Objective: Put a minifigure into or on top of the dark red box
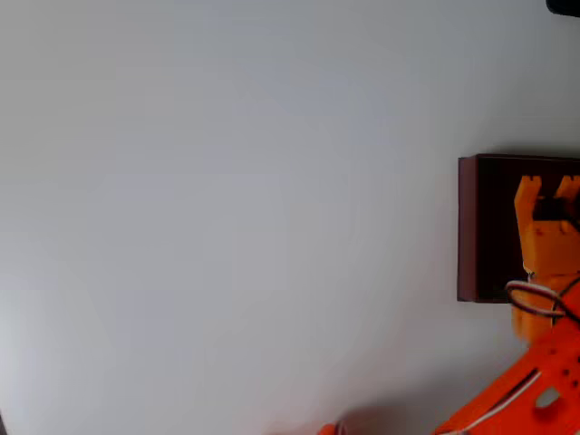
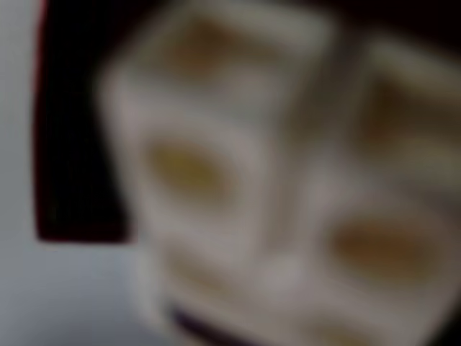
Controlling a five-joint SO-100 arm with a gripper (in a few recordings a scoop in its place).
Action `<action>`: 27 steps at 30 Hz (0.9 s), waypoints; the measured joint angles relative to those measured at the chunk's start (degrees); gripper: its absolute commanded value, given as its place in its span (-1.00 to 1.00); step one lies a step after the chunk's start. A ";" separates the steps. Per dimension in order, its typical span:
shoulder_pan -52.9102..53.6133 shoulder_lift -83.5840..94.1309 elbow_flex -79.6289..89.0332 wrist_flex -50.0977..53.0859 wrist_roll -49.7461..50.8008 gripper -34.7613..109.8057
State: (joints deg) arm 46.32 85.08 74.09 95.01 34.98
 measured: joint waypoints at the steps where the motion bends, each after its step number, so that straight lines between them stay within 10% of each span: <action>1: 0.18 -2.72 -0.53 -0.53 -0.26 -0.40; 14: -2.37 -14.59 -9.14 0.00 -2.99 -0.33; 27: -39.64 47.81 30.59 -9.76 -26.19 -0.47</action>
State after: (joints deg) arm 6.68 132.89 104.68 85.25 8.79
